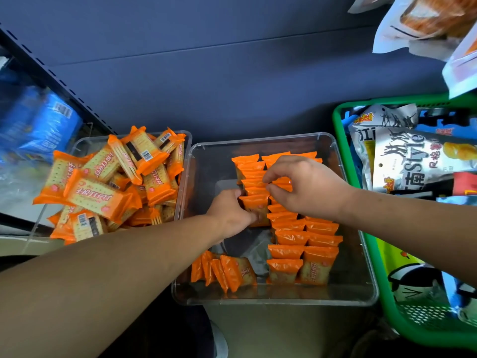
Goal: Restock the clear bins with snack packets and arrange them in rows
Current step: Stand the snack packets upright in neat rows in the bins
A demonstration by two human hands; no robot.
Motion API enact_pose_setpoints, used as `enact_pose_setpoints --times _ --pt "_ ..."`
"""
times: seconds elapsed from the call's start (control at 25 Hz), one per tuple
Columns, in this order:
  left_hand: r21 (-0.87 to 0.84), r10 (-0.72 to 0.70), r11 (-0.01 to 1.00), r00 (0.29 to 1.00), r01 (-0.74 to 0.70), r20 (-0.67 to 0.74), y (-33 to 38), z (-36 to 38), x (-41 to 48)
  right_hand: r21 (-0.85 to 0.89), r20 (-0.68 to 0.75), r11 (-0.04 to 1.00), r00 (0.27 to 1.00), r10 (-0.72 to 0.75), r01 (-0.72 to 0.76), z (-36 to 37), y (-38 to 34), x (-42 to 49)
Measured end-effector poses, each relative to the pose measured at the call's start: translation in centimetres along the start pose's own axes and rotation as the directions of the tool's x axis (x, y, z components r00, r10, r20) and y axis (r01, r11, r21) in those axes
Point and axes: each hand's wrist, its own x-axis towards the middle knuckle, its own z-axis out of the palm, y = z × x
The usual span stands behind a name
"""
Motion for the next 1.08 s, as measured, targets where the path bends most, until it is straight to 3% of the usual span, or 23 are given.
enact_pose_setpoints --times 0.12,0.24,0.36,0.4,0.48,0.64,0.76,0.92,1.08 --pt "0.005 -0.003 1.0 0.999 0.003 0.046 0.3 -0.2 -0.3 0.011 -0.005 1.0 1.0 0.014 -0.014 -0.3 0.2 -0.1" --pt "0.28 -0.069 0.959 0.992 0.038 0.101 1.8 -1.9 -0.8 -0.018 -0.018 0.999 0.999 -0.031 0.03 -0.3 -0.2 -0.2" --pt "0.717 0.014 0.676 0.976 -0.17 0.219 2.7 -4.7 -3.1 -0.033 0.076 0.995 0.993 -0.09 0.093 0.2 -1.9 -0.4" --pt "0.775 0.007 0.58 0.953 -0.251 0.303 2.8 -5.4 -4.4 -0.042 0.136 0.993 0.985 -0.102 0.109 0.4 -2.6 -0.5" --pt "0.805 -0.033 0.499 0.921 -0.321 0.387 2.5 -5.7 -6.6 -0.118 0.28 0.981 0.953 -0.116 0.154 0.9 -3.9 -0.5" --pt "0.815 -0.092 0.495 0.914 -0.302 0.395 1.0 -3.4 -8.1 -0.198 0.386 0.944 0.906 -0.174 0.265 1.1 -4.6 -1.4" --pt "0.79 -0.045 0.543 0.93 -0.283 0.364 1.0 -2.7 -7.5 -0.251 0.337 0.925 0.921 -0.194 0.287 1.1 -3.7 -1.8" --pt "0.764 0.14 0.565 0.949 -0.311 0.282 2.4 -1.4 -5.9 -0.112 0.182 0.989 0.98 -0.075 0.097 0.3 -1.6 -1.0" --pt "0.739 0.153 0.577 0.935 -0.347 0.319 1.8 -0.5 -4.6 -0.028 0.111 1.0 0.994 0.012 -0.009 -0.4 -0.4 0.0"
